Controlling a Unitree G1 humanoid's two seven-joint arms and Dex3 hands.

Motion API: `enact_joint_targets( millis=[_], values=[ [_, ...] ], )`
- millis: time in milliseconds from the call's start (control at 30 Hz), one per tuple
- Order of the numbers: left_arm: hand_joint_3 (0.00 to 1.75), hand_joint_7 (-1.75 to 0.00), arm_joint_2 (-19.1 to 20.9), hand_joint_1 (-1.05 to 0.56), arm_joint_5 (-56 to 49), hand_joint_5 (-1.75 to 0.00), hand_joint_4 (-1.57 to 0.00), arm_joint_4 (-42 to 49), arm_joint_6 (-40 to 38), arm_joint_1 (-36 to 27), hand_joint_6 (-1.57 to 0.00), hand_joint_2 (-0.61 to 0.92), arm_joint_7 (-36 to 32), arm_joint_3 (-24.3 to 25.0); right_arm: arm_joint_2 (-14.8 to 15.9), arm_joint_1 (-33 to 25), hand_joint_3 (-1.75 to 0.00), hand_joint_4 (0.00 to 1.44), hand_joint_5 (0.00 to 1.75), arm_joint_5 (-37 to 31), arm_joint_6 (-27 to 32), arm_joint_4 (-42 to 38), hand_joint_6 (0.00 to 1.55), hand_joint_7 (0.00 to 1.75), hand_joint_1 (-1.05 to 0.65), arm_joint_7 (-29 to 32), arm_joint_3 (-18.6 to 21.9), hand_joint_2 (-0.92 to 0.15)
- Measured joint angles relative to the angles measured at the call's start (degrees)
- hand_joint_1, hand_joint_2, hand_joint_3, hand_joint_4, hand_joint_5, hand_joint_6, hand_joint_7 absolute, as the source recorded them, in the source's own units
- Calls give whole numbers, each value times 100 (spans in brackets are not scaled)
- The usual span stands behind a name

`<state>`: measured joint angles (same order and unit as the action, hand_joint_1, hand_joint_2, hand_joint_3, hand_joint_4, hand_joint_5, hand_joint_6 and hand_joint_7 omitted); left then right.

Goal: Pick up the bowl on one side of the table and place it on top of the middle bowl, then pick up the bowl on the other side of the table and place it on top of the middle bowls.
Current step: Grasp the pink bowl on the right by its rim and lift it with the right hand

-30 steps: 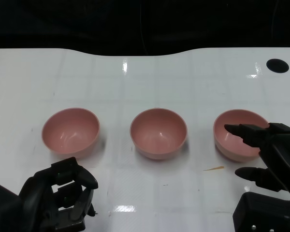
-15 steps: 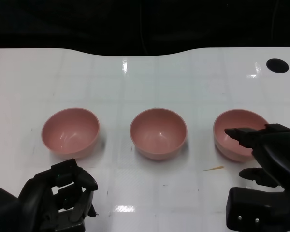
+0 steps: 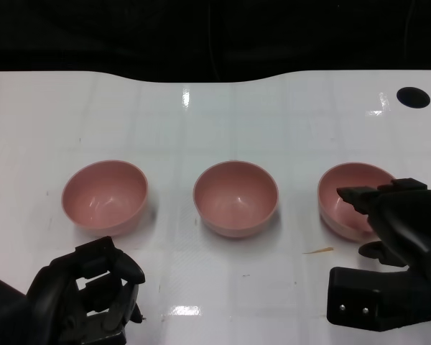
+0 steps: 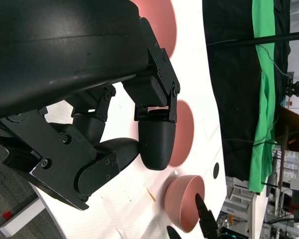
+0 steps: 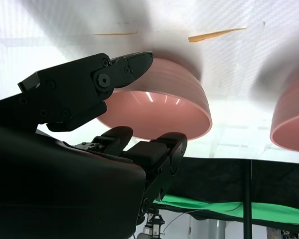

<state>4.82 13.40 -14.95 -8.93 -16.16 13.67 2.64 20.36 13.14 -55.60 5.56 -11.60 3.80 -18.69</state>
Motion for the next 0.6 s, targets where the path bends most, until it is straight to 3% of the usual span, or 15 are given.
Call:
enact_joint_targets(
  millis=[600],
  values=[
    [120, -134, -9, -21, -7, -157, -84, -66, 11, -25, -86, 43, -5, -3, -219, 690, -1, 45, 15, 260, 78, -1419, 46, 0, -51, 260, -452, -84]
  ],
)
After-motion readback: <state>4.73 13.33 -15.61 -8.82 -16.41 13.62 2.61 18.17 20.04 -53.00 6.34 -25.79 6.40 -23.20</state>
